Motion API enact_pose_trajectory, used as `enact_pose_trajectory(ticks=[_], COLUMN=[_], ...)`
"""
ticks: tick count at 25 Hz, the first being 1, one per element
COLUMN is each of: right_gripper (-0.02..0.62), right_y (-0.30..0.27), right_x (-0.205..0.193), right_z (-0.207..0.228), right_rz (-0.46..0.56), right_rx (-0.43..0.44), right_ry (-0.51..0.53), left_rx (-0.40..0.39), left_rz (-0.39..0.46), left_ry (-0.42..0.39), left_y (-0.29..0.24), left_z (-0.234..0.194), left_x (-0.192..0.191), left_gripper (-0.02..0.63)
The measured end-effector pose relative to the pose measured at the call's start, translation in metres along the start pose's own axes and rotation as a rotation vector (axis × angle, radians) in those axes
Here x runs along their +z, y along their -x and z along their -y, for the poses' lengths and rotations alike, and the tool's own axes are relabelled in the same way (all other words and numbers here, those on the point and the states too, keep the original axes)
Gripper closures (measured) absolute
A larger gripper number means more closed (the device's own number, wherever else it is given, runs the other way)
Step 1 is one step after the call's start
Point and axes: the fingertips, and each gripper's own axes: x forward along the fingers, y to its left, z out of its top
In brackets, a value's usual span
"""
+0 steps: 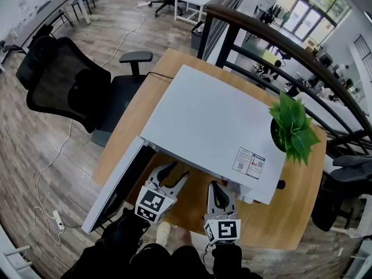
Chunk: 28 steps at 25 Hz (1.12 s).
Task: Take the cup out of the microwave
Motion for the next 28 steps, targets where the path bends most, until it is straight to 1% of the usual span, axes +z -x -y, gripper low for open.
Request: enact_pose_trajectory(ticks=[2,5,10,14,18,20,24,28], right_gripper=[0.58,0.58,0.58,0.58,0.58,0.58,0.58,0.58], right_y=[0.0,0.001,0.002,0.005,0.007,0.007,0.01,0.012], right_x=[0.0,-0.003,-0.003,-0.005,-0.008,-0.01,-0.01,-0.012], right_z=[0.002,0.007,0.012,0.019,0.027,0.029,0.033,0.035], right_rz=[-0.002,-0.009,-0.005,-0.009,-0.022,-0.021,-0.023,-0.021], right_rx=[-0.001,-0.01,0.002,-0.004,-0.034,-0.036,-0.031,-0.033], right_ry=[0.0,-0.004,0.012,0.006,-0.051,-0.057,-0.032,-0.042], left_rx=[-0.002,-0.003,-0.004,0.001,-0.013,-0.021,-0.022,-0.033], left_rz=[-0.016,-0.033,-0.041,-0.047,-0.047,-0.048,-0.053,-0.068], left_ry=[-0.008,-0.023,-0.03,-0.034,-0.046,-0.049,-0.058,-0.067], left_y=[-0.009,-0.022,-0.038,-0.049,-0.059,-0.063,-0.071,-0.08], left_z=[-0.002,-0.005,-0.006,-0.007,-0.004,-0.003,-0.002,0.003], left_x=[-0.004,-0.007,-0.007,-0.007,-0.005,-0.004,-0.002,-0.006], left_gripper=[0.413,0.413,0.413,0.413,0.413,0.414,0.43,0.445])
